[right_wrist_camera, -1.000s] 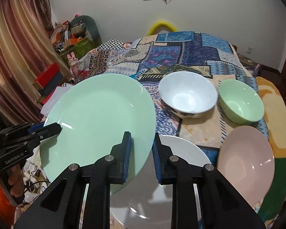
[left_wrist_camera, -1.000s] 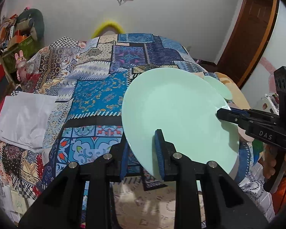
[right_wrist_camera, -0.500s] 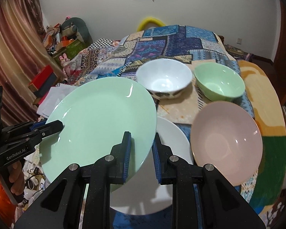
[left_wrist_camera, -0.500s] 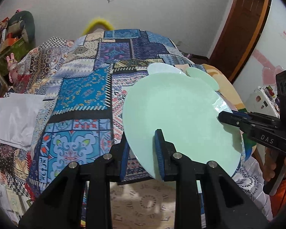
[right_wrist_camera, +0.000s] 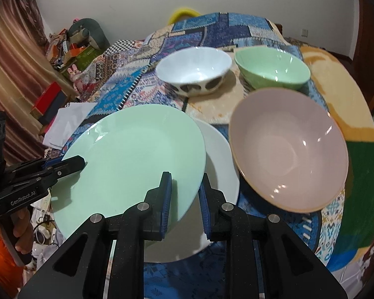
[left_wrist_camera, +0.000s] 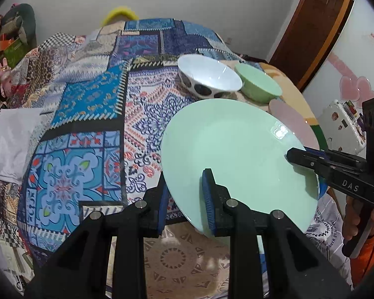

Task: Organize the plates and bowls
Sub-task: 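Lift the mint green plate and carry it toward the white plate, then lower the mint green plate onto the white plate and open both grippers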

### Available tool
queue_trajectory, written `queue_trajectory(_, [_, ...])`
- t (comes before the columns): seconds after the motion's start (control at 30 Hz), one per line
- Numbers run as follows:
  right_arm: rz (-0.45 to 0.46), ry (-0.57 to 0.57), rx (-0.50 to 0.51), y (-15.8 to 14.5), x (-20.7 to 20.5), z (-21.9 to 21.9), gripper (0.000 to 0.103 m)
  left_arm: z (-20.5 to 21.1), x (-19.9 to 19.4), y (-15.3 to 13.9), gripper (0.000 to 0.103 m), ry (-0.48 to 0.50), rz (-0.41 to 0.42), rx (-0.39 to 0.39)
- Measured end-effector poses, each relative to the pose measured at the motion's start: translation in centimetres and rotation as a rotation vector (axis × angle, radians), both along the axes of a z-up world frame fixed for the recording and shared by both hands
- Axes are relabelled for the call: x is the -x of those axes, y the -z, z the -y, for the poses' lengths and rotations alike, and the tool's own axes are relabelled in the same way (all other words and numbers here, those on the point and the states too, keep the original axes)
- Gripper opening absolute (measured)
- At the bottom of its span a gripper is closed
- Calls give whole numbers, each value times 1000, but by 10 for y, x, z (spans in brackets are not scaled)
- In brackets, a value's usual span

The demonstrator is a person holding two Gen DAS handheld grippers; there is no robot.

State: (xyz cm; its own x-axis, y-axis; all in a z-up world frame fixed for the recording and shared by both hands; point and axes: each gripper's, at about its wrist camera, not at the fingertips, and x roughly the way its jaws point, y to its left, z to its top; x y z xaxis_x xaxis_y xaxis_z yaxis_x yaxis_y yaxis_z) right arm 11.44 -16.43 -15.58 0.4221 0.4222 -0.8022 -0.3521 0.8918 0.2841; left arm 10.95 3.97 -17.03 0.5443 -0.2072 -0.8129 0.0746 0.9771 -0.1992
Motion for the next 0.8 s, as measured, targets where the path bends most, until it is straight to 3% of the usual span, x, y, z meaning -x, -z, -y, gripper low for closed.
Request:
queue_trajectory(0.43, [-61, 19, -11, 23, -1, 12, 20, 11, -14, 34, 26, 5, -81, -15])
queue_trajectory(0.8, [-65, 28, -14, 26, -7, 15, 19, 21, -21, 40, 26, 17, -76, -92])
